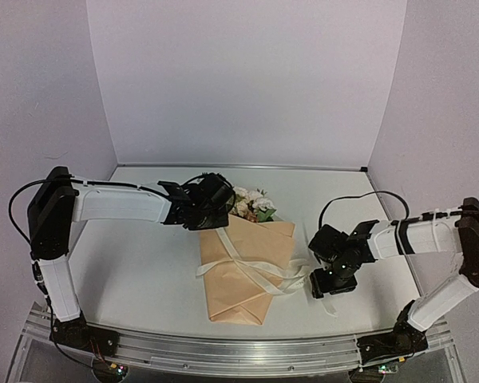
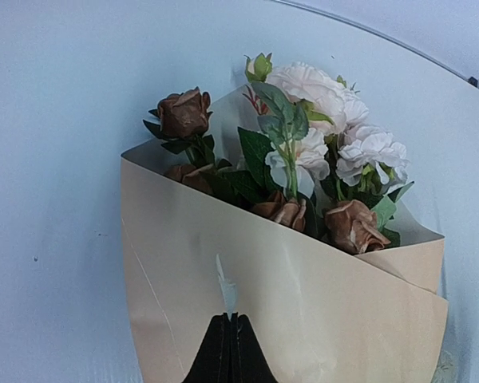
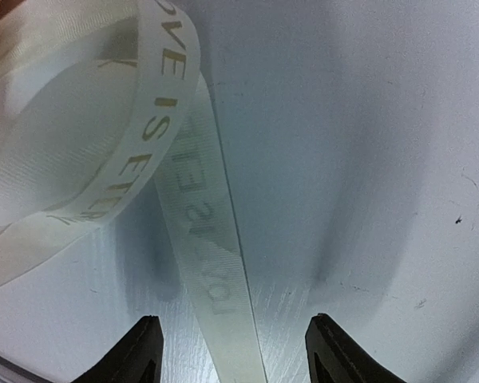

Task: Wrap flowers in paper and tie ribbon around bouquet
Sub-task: Adjust the ribbon on the folded bouquet.

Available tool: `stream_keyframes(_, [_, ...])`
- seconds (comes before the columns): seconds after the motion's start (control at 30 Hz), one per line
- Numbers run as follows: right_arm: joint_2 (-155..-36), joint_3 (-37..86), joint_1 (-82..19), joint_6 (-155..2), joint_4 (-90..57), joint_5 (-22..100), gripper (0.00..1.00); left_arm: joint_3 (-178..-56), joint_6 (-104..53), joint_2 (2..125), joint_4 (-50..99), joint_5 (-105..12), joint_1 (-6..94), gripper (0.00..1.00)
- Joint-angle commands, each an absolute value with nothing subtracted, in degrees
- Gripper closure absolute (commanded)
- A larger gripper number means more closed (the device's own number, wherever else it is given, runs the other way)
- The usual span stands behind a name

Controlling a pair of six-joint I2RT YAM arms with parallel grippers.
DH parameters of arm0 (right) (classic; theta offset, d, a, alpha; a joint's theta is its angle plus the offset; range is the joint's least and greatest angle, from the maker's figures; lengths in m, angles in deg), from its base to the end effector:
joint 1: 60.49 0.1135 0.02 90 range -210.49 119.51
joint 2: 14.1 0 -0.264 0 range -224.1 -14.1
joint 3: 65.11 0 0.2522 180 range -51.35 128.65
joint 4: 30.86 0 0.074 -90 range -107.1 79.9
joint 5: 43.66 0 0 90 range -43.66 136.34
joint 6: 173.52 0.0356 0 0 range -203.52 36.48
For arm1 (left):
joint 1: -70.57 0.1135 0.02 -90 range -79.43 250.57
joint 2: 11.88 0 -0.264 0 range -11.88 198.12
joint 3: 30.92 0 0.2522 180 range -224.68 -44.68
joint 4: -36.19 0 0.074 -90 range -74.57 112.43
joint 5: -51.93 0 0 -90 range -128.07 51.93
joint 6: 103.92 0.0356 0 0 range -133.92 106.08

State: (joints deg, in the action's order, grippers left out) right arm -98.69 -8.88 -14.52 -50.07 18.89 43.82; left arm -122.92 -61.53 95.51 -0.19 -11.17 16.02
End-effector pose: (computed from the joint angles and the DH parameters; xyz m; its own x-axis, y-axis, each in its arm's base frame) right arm 0.1654 0.1734 0.1493 -0.9669 -0.2079 -0.1482 -0.2297 0.9617 0.1495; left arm 0.2495 -0.3226 0.2154 -0.7238 -0.1191 -0.6797 0.0438 0.9751 -0.2174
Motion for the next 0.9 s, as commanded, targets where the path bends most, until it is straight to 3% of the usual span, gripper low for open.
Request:
stream_keyframes(0.0, [-103.42,-5.8,-13.31,-50.0,18.76,48.75,0.36,-121.0,-59.48,91.01,2.84,-11.75,17.45,1.0])
stream_keyframes(0.2, [-107.82,-4.51,-12.1,-48.6,18.93,50.08,0.45,-118.07,-58.57,88.82,4.94,-13.45,19.09,1.0])
stream_keyframes(0.53, [-110.27,-5.05,-12.28,-46.58,19.85,53.0,0.99,-113.92,-56.78,85.36,8.55,-15.66,22.49,1.0])
stream_keyframes(0.87, [-109.77,-2.5,-18.2,-46.44,23.84,50.42,1.0,-110.18,-55.37,81.47,9.04,-16.14,27.06,1.0])
